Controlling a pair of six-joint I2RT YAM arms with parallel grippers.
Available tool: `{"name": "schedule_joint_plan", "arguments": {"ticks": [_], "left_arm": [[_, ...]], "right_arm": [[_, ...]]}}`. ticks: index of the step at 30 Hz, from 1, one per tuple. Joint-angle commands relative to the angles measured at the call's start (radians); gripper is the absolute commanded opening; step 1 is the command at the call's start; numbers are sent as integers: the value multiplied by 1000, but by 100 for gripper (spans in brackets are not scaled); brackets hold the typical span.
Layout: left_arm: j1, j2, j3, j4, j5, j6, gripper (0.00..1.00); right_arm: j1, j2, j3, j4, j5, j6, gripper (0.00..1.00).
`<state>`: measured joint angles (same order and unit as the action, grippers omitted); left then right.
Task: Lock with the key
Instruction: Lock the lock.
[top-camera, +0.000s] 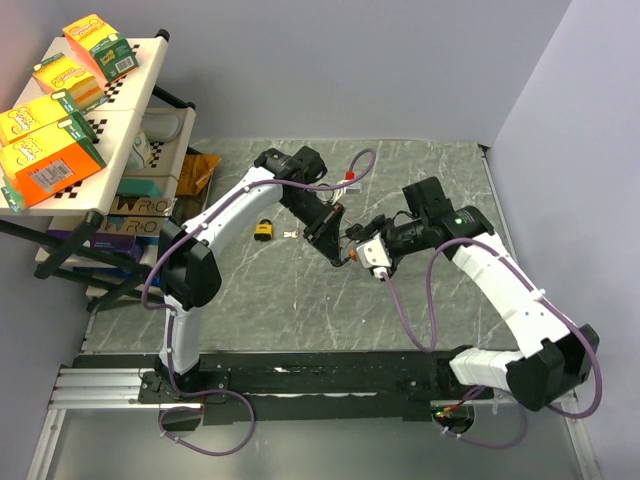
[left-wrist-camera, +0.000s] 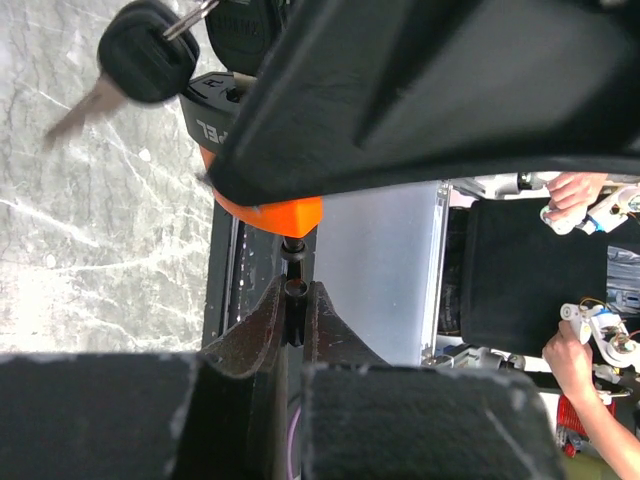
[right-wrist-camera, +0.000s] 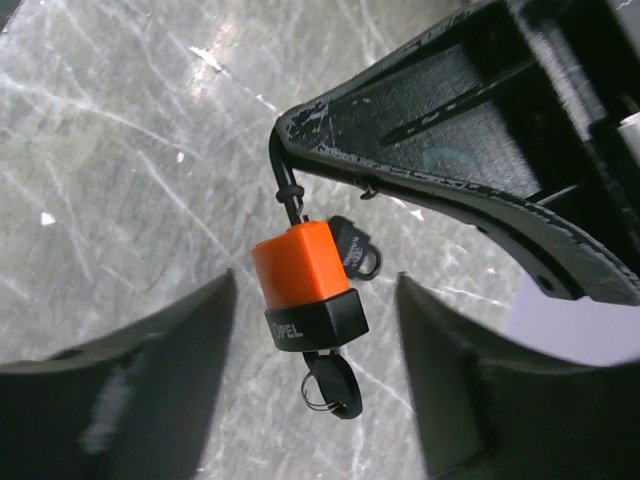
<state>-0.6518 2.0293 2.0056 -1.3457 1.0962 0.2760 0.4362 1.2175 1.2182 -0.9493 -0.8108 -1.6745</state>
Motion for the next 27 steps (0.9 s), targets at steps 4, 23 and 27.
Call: {"name": "schedule_joint_plan", "arguments": {"ticks": [4, 23, 27], "left_arm": [[-5, -34, 47, -29, 22, 31, 1], [3, -43, 41, -27, 5, 49, 13], [52, -61, 25, 11, 2, 54, 58]], "right_arm": [[13, 57, 95, -131, 44, -99, 56], [68, 177, 211, -313, 122, -145, 0], [65, 194, 259, -305, 95, -33, 0]]}}
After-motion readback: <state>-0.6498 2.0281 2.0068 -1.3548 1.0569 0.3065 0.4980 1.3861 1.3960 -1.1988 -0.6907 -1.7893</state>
